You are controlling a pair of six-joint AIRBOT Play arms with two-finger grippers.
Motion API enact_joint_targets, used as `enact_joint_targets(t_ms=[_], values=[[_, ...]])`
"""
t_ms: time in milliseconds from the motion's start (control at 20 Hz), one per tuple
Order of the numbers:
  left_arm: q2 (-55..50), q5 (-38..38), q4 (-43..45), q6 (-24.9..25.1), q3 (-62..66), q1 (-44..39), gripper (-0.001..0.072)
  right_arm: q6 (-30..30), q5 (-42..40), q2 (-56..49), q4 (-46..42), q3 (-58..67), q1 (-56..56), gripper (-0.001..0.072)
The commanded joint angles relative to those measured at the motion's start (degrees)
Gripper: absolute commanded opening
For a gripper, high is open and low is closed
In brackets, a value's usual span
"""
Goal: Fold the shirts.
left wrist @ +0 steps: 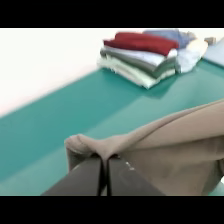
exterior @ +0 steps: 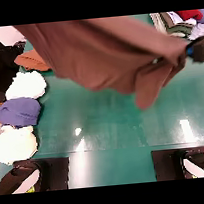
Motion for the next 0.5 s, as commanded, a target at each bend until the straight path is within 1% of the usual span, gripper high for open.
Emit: enact_joint_targets(t_ms=[0,150,200,300,350,400,450], values=[[-0.5,-3.5,2.5,-1.0,-11.7,0.0,0.0026,0.6,-1.2,0.1,0.5,-14.1,6.2,0.0015],[-0.5,0.4,11.1,-1.0,-27.6,0.0,0.0026,4.6,-9.3,0.1,0.7,-29.6,14.0,0.0015],[-0.5,0.5,13.5,-1.0,-31.8,0.0,0.0027,6.2,-10.7,0.1,1.1,-33.5,17.1,0.0015],[-0.5,-0.5,15.6,-1.0,-38.2,0.0,0.0027,8.0,-11.7,0.1,2.4,-37.9,23.2,0.0017],[-0.5,-0.8,15.7,-1.0,-40.1,0.0,0.0027,8.9,-11.3,0.1,2.3,-38.9,25.7,0.0063],[-0.5,-0.9,15.8,-1.0,-41.1,0.0,0.0027,9.0,-10.5,0.1,2.3,-38.9,27.0,0.0251],[-0.5,-0.8,15.8,-1.0,-41.2,0.0,0.0027,9.1,-8.9,0.1,2.3,-38.2,27.5,0.0412]])
